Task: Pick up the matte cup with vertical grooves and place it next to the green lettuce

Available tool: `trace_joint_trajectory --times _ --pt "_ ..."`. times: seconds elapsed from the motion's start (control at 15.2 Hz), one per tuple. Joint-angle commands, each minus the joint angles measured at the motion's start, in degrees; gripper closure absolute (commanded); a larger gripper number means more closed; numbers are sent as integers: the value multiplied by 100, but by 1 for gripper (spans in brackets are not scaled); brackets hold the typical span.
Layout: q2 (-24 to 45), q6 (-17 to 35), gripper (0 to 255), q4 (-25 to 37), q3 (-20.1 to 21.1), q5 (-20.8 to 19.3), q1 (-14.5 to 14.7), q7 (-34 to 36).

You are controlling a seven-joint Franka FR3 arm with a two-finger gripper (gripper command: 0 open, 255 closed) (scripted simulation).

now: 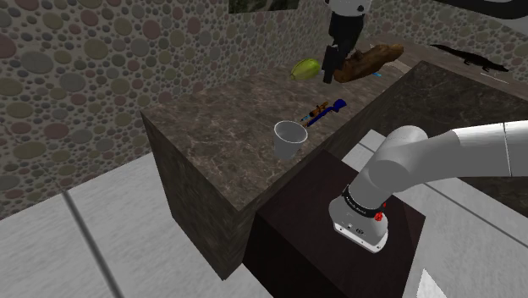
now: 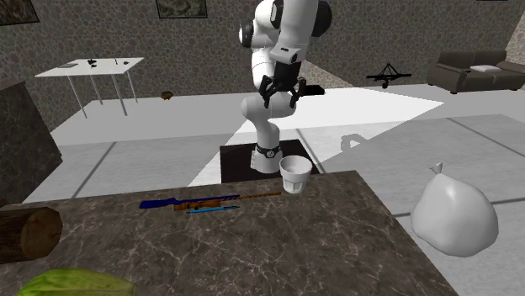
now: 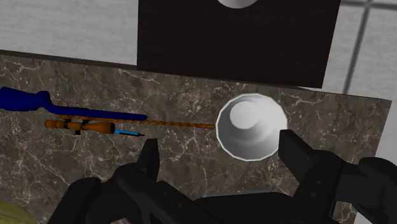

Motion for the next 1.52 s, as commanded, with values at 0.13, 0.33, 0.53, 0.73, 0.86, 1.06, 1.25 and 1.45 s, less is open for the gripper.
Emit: trace_joint_trajectory --times 0.13,0.33,0.53,0.73,0.86,1.06,1.25,1.45 --pt "9 402 0 -364 -153 93 3 -50" --pt "91 1024 0 -865 -374 236 7 -144" --pt "265 1671 0 -1310 -588 391 20 -265" --pt "540 2346 0 -1693 -798 570 55 -420" --pt "783 2811 0 -1908 -939 712 97 -547" --pt "1242 3527 0 -2167 -1155 978 203 -789" --pt "1369 3790 0 -2305 -1176 1034 231 -832" --pt "1486 4071 0 -2469 -1177 1067 258 -851"
